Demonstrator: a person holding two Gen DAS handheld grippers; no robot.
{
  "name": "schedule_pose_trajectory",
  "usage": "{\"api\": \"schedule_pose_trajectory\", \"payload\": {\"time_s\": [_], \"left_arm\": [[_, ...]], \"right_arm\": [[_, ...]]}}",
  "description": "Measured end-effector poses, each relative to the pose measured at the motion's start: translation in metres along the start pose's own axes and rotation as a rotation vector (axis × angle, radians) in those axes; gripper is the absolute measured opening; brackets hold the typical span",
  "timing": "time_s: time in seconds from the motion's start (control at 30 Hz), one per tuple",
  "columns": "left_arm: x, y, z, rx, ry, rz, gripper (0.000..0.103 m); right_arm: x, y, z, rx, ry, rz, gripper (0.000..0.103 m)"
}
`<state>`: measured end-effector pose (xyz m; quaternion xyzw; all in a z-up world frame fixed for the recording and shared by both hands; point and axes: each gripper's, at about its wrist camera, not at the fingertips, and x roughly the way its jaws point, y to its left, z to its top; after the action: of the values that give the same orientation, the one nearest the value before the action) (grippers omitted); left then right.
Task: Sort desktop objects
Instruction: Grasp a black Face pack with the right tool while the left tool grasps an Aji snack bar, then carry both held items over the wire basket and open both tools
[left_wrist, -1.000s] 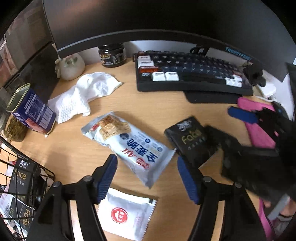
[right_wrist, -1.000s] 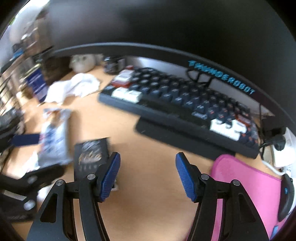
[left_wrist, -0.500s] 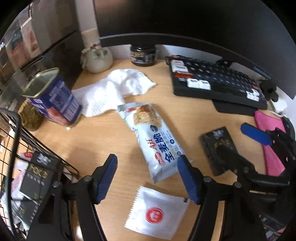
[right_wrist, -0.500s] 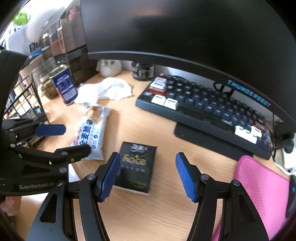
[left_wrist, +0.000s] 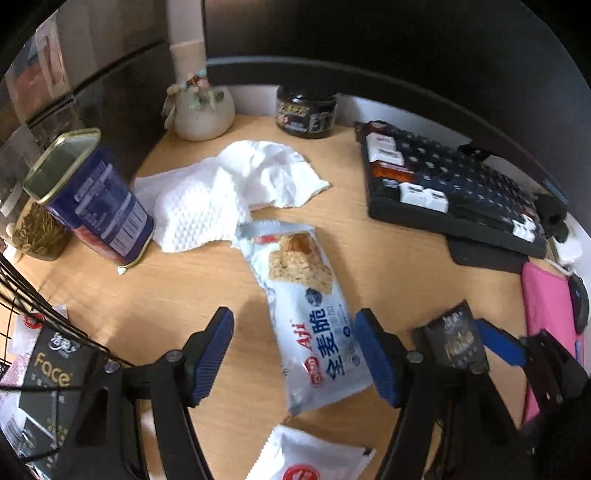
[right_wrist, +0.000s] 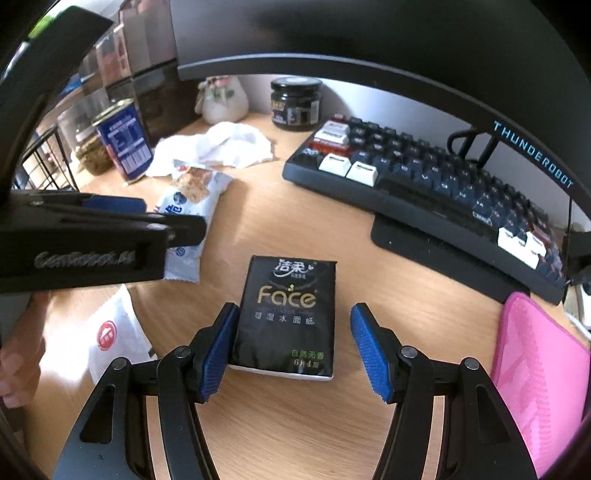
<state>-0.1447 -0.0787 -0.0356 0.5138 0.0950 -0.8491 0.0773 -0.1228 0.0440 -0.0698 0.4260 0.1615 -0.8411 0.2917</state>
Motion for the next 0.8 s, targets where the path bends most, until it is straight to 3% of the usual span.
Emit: {"api": "schedule_pose_trajectory", "payload": {"time_s": [0.03, 0.1, 0.13, 0.43, 0.63, 0.8], "left_arm": [[0.002, 0.0, 0.0, 0.001, 0.004, 0.006, 0.073], [0.004, -0.004, -0.002, 0.03, 0.006, 0.028, 0.063], [0.003, -0.008, -0.003, 0.054, 0.001, 0.05, 0.042], [-0.022, -0.02, -0.018, 0.107, -0.003, 0.009, 0.04], [-0.08, -0.034, -0.032, 0.158, -0.095, -0.035, 0.04], [-0.142, -0.021, -0.031, 0.154, -0.206, -0.057, 0.04]], "right_arm": [[0.0, 0.0, 0.0, -0.005, 0.001, 0.0, 0.06], [-0.002, 0.001, 0.0, -0.016, -0.002, 0.006, 0.046], [-0.003, 0.002, 0.0, -0.023, -0.001, -0.004, 0.046], [-0.017, 0.002, 0.0, -0.029, -0.025, -0.025, 0.046], [-0.053, 0.0, 0.004, -0.009, -0.08, -0.03, 0.046], [-0.097, 0.015, 0.02, -0.025, -0.149, -0.011, 0.046]]}}
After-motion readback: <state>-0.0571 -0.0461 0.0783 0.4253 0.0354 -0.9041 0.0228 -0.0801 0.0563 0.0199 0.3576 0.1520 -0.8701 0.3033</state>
